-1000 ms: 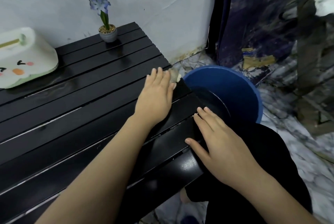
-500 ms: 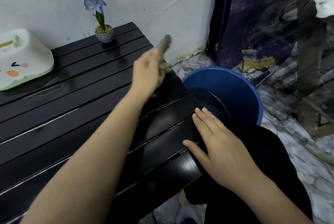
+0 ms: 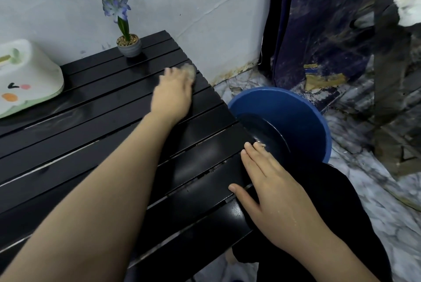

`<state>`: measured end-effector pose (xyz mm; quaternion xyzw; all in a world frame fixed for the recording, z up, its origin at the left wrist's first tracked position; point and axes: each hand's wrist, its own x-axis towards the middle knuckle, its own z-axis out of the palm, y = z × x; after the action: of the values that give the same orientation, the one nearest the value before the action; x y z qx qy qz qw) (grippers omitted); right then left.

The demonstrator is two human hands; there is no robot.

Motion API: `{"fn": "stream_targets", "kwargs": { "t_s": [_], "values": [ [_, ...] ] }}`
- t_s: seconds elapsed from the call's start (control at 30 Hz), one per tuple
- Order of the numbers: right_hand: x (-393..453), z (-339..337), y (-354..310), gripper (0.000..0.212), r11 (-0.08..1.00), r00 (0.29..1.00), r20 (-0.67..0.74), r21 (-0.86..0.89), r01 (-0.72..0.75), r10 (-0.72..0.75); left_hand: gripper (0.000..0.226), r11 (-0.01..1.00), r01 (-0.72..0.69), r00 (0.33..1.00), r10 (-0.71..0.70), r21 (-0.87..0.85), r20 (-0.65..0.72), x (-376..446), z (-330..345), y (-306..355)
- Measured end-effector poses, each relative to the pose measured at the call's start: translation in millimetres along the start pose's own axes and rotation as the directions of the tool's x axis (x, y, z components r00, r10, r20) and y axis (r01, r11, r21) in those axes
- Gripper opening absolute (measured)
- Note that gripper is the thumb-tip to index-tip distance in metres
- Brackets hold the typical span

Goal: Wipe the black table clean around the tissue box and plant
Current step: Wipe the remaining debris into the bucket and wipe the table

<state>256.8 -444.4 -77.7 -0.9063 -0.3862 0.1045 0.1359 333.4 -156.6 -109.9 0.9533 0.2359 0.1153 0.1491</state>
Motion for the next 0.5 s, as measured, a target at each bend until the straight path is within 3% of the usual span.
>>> {"fn": "stream_targets", "kwargs": {
  "t_s": [0.1, 0.2, 0.27, 0.33, 0.43, 0.5],
  "values": [
    [0.4, -1.0, 0.0, 0.073, 1.000, 1.000, 0.003, -0.003, 0.003, -0.003, 0.031, 0.976, -0.192, 0.975, 0.202, -0.106, 0.089, -10.8, 10.4, 53.1],
    [0.9, -0.4, 0.1, 0.073, 1.000, 1.000, 0.004, -0.019, 0.008, -0.008, 0.033, 0.867, -0.424, 0.858, 0.477, -0.260, 0.191, -32.6, 15.5, 91.3],
    [1.5, -0.1, 0.5, 0.072, 1.000, 1.000, -0.003, 0.000, 0.005, -0.005, 0.033, 0.767, -0.410, 0.795, 0.566, -0.493, 0.220, -49.6, 18.5, 109.8],
    [1.4, 0.0, 1.3, 0.072, 1.000, 1.000, -0.003, 0.013, 0.003, -0.003, 0.031, 0.681, -0.288, 0.812, 0.546, -0.673, 0.205, -58.7, 18.1, 121.0],
    [0.8, 1.3, 3.1, 0.072, 1.000, 1.000, -0.014, 0.010, 0.012, -0.012, 0.025, 0.560, -0.123, 0.935, 0.341, -0.819, 0.093, -53.1, 0.8, 109.9],
    [0.8, 2.0, 3.3, 0.072, 1.000, 1.000, -0.018, 0.010, 0.015, -0.015, 0.027, 0.694, -0.129, 0.990, 0.126, -0.708, -0.057, -33.4, -10.0, 80.3]
  ]
}}
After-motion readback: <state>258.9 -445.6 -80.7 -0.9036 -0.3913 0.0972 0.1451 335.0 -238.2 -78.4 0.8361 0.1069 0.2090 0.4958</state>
